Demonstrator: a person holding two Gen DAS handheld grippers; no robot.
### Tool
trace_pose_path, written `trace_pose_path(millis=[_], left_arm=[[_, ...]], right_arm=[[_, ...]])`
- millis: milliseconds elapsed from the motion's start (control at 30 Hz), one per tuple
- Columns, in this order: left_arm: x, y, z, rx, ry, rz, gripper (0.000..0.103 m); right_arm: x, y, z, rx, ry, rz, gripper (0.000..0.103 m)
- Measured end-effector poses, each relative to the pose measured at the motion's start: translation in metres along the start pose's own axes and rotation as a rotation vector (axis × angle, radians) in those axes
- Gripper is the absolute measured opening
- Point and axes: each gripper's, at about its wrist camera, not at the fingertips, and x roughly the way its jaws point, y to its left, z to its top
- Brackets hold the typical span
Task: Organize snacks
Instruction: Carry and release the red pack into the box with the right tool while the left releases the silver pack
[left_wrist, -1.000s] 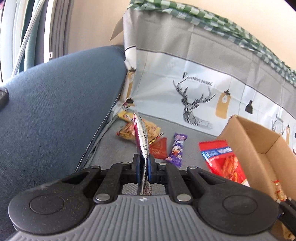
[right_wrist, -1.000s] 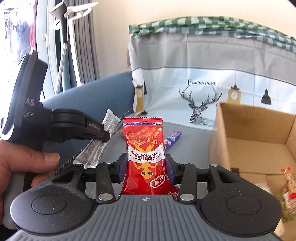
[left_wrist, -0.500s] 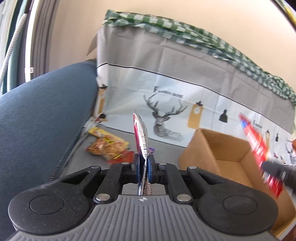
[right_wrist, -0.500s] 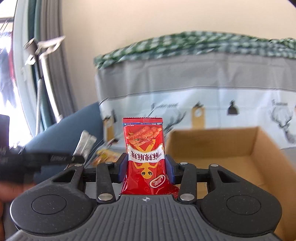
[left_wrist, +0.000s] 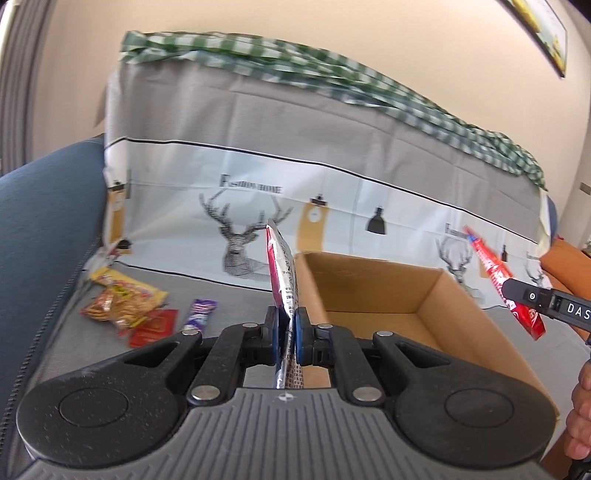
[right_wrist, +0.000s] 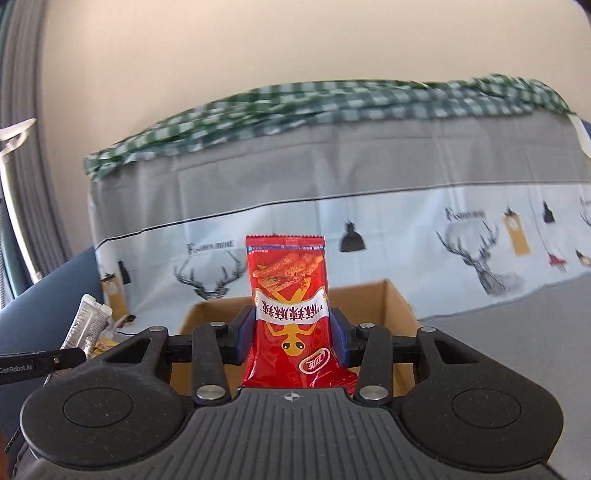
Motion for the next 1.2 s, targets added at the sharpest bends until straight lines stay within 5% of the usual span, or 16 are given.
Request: trace_pose_path(millis=[100, 167, 433, 567, 700, 867, 1000, 1200], left_arm=[[0.007, -0.014, -0.001, 0.015, 0.001, -0.03, 0.008], [0.011, -0.024, -0.002, 0.043, -0.005, -0.038, 0.008], [0.032, -0.057, -0.009, 0.121, 0.005, -0.125, 0.009], [0.032, -0.066, -0.014, 0.135, 0.013, -0.182, 0.012], [0.03, -0.069, -0.015, 0.145, 0.007, -0.187, 0.032], [0.031, -0.059, -0.012, 0.109, 0.014, -0.174, 0.036], [0.03, -0.053, -0.011, 0.098, 0.015, -0.159, 0.049], [0.025, -0.051, -0.01, 0.113, -0.004, -0.137, 0.066]], right_arm=[[-0.007, -0.008, -0.002, -0.03, -0.034, -0.018, 0.042], [-0.009, -0.011, -0.004, -0.054, -0.041, -0.024, 0.025], [0.003, -0.025, -0.012, -0.035, 0.013, -0.033, 0.025], [0.008, -0.027, -0.014, -0.015, 0.035, -0.05, 0.042], [0.011, -0.025, -0.015, -0.007, 0.044, -0.06, 0.052], [0.014, -0.022, -0.015, -0.013, 0.042, -0.071, 0.056], [0.015, -0.017, -0.015, -0.027, 0.041, -0.084, 0.068], [0.017, -0.014, -0.016, -0.009, 0.028, -0.1, 0.068]])
